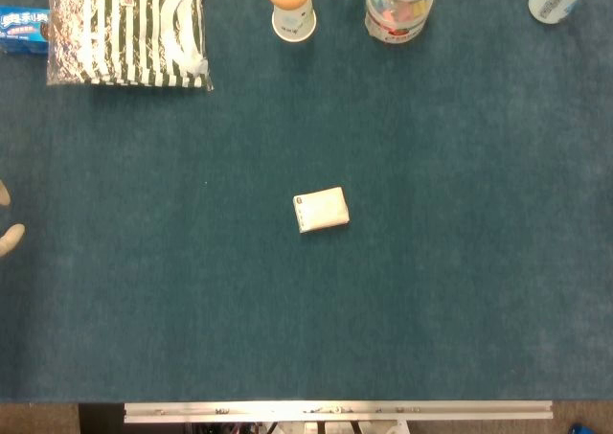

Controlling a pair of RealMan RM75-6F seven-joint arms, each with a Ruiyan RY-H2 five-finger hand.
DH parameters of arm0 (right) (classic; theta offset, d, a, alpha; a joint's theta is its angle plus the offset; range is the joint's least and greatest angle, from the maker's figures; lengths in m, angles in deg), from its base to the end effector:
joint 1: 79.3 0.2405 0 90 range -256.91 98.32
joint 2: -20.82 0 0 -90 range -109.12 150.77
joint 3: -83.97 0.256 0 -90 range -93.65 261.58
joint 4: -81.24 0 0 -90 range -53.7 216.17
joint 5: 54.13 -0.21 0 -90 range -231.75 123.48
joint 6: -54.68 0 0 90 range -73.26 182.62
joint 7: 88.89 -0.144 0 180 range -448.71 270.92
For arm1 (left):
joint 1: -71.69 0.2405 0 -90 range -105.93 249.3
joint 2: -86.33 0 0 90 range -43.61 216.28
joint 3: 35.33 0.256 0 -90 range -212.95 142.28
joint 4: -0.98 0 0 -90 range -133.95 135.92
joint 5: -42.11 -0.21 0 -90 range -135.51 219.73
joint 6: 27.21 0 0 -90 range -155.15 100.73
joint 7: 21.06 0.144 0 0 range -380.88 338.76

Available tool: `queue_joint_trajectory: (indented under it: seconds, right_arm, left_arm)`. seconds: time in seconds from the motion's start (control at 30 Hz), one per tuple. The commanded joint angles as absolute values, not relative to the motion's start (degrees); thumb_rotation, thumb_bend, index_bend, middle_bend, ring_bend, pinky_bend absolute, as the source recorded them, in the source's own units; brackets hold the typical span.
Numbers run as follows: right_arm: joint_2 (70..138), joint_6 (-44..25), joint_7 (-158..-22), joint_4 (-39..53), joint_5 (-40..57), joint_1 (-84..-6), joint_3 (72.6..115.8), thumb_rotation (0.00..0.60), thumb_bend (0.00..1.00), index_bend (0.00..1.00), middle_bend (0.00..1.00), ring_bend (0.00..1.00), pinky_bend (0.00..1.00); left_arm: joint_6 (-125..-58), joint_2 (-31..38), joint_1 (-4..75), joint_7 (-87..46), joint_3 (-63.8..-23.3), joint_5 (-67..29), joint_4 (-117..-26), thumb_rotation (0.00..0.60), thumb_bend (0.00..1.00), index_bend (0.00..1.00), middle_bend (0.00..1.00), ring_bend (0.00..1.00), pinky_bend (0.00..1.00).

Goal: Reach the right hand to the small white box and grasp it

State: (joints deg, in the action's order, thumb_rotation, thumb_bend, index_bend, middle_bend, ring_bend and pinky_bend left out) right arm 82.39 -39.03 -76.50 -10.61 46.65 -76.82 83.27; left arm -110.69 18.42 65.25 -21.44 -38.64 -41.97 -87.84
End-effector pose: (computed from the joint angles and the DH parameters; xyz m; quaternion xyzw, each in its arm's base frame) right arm -0.2854 -0.1512 0.1694 0.6802 -0.2355 0.3735 0.5852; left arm -0.3174 0.1919 0.1426 -0.5897 -0.3970 -0.3896 0.5855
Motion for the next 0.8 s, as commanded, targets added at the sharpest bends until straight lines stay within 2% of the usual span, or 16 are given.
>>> queue_joint_trajectory:
  seconds: [0.03, 0.57, 0.8]
  right_arm:
    - [82.4, -38.8, -76.4, -10.7, 46.7, -76.9, 83.1, 0.600, 0.73, 0.41, 0.40, 0.24, 0.26]
    - [83.7, -35.0, -78.1, -9.9, 47.2, -75.7, 82.1, 0.600, 0.73, 0.41, 0.40, 0.24, 0.30]
    - [85.4, -30.1, -79.9, -9.4, 47.1, -73.3, 81.5, 0.600, 0.73, 0.41, 0.40, 0.24, 0.30]
  left_arm:
    - [-110.5, 18.3, 65.1, -21.5, -38.6, -42.1, -87.7, 0.600, 0.14, 0.56, 0.29, 0.15, 0.41]
    - [-111.5, 18.7, 65.8, -20.9, -38.2, -42.2, -88.3, 0.600, 0.14, 0.56, 0.29, 0.15, 0.41]
    - [-113.1, 19.3, 66.7, -20.5, -38.2, -42.4, -89.6, 0.600, 0.14, 0.56, 0.29, 0.15, 0.41]
